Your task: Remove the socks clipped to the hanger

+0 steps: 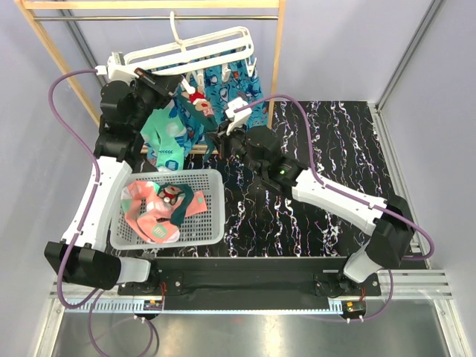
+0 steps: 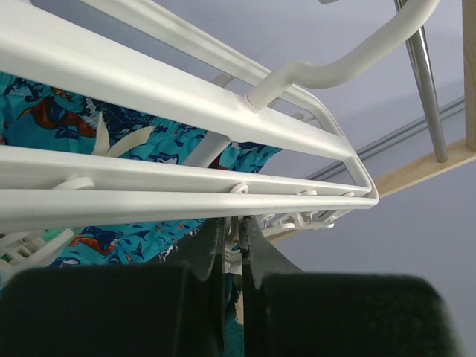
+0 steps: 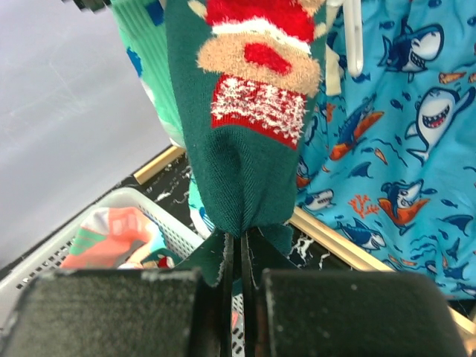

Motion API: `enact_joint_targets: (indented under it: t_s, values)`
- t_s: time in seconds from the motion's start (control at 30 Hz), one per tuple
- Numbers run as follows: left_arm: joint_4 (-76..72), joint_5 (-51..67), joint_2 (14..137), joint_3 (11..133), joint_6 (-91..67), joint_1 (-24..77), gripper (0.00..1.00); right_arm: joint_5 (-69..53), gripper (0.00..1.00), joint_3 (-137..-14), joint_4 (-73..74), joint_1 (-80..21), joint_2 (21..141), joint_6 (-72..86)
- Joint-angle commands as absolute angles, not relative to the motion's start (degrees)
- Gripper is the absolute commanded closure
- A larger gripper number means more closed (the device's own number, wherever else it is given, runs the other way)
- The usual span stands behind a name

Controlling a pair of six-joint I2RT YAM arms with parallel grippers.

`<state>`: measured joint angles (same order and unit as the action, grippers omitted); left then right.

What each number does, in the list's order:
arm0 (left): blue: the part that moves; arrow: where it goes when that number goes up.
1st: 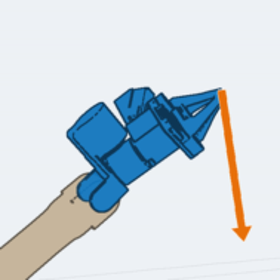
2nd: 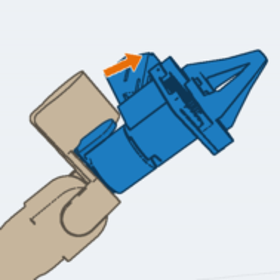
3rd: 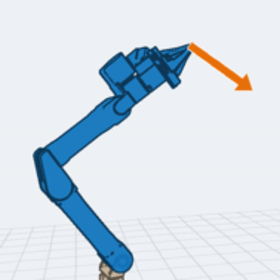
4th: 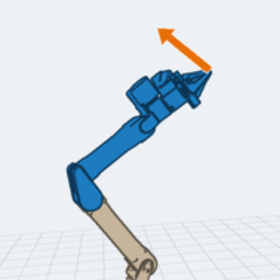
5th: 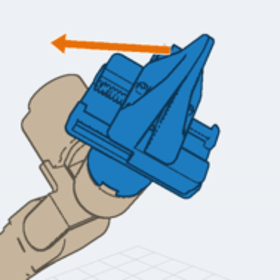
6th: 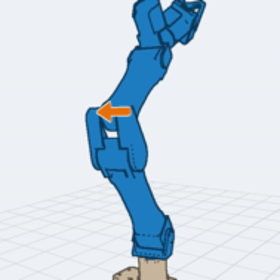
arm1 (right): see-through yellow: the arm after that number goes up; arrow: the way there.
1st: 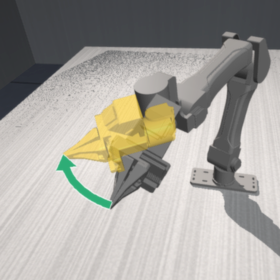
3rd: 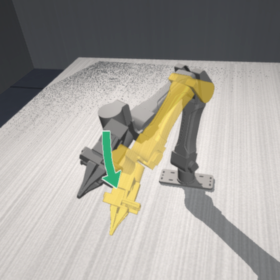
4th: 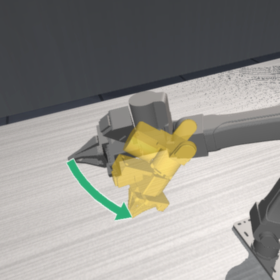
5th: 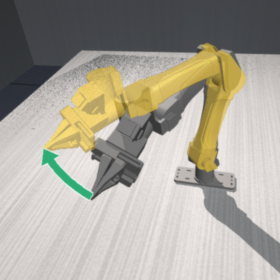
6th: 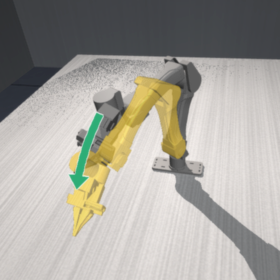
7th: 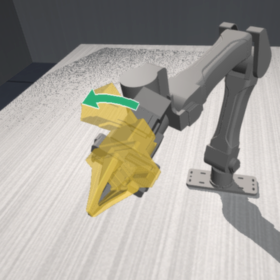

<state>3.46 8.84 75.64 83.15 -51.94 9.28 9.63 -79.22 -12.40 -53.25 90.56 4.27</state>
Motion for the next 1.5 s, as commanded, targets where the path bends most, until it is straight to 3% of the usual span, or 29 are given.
enact_joint_targets:
  t_s: [0.0,1.47]
  values:
    - [3.16,8.00,75.67,85.87,-49.66,8.96,1.00,11.51,1.00,-78.92,-13.53,-53.17,87.19,2.73]
    - [7.47,6.41,75.41,86.05,-47.02,8.96,1.00,9.50,1.00,-76.55,-12.57,-53.09,86.75,5.53]
